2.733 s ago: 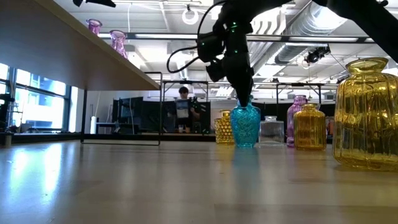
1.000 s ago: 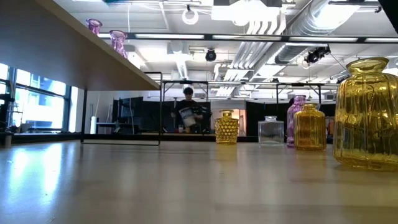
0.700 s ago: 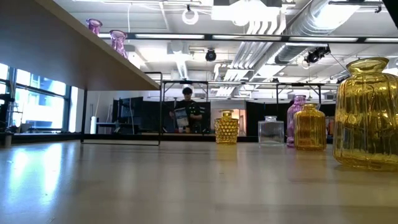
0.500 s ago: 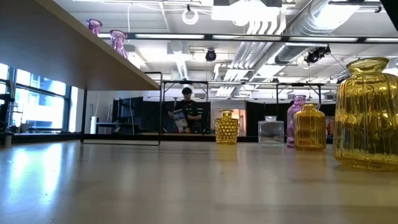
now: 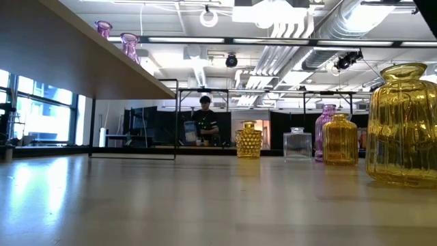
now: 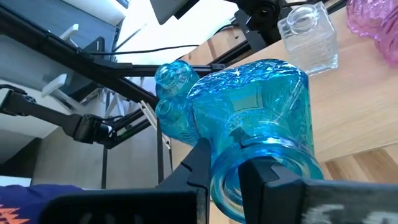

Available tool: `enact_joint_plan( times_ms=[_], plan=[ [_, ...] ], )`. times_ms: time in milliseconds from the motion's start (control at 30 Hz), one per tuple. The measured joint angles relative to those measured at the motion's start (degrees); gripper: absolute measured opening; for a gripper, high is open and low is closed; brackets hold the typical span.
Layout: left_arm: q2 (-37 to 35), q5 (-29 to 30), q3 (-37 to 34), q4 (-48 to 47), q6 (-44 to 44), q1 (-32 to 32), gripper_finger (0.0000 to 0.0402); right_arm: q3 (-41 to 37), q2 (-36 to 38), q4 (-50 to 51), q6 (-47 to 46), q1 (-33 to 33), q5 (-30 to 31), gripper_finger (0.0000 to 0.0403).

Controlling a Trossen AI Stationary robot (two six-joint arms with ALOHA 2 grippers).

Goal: Sort vases onto shelf
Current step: Put the blue flower vase on the shelf

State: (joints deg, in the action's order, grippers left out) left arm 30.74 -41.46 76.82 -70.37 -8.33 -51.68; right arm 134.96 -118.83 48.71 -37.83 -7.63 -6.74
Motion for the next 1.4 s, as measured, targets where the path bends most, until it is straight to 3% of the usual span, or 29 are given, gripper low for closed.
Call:
enact_joint_plan(
  times_ms=[233, 433, 533, 767, 867, 933, 1033, 1100, 1267, 1400],
  plan=[
    [-0.43, -0.29, 0.0, 1.88, -1.36, -0.93, 0.0186, 0.0, 0.0, 0.0, 0.8, 1.31, -1.15, 0.0022],
    [3.01, 0.76, 0.07, 22.76, -7.62, -2.4, 0.0186, 0.0, 0.0, 0.01, 1.89, 2.4, -2.83, 0.0022],
    [6.33, 5.22, 0.04, 29.53, -8.52, -2.42, 0.0186, 0.0, 0.0, 0.02, 2.88, 2.8, -2.91, 0.0022],
    [15.4, 21.77, 0.04, 34.9, -3.27, -2.43, 0.0186, 0.02, 0.0, 0.49, 4.87, 3.52, -3.12, 0.0021],
    [21.41, 23.09, 0.47, 39.32, -4.16, -2.36, 0.0186, 0.04, 0.0, 1.67, 5.34, 3.91, -3.41, 0.0021],
    [25.95, 20.65, 1.3, 42.07, -6.41, -1.74, 0.0186, 0.04, 0.0, 2.74, 5.72, 4.31, -3.78, 0.0021],
    [31.63, 11.93, 3.01, 45.16, -8.02, 2.04, 0.0186, 0.04, 0.0, 4.18, 6.42, 4.92, -4.13, 0.0021],
    [33.4, 9.55, 3.58, 47.13, -7.21, 6.96, 0.0186, 0.04, -0.02, 4.77, 6.87, 5.34, -4.07, 0.0021],
    [33.78, 15.7, 3.69, 53.12, -4.47, 21.35, 0.0167, 0.04, 0.0, 4.91, 8.2, 6.19, -4.01, 0.0021],
    [31.68, 21.76, 3.67, 52.1, -3.01, 31.53, 0.0147, 0.04, 0.0, 5.23, 8.48, 6.7, -3.95, 0.0021]
  ],
)
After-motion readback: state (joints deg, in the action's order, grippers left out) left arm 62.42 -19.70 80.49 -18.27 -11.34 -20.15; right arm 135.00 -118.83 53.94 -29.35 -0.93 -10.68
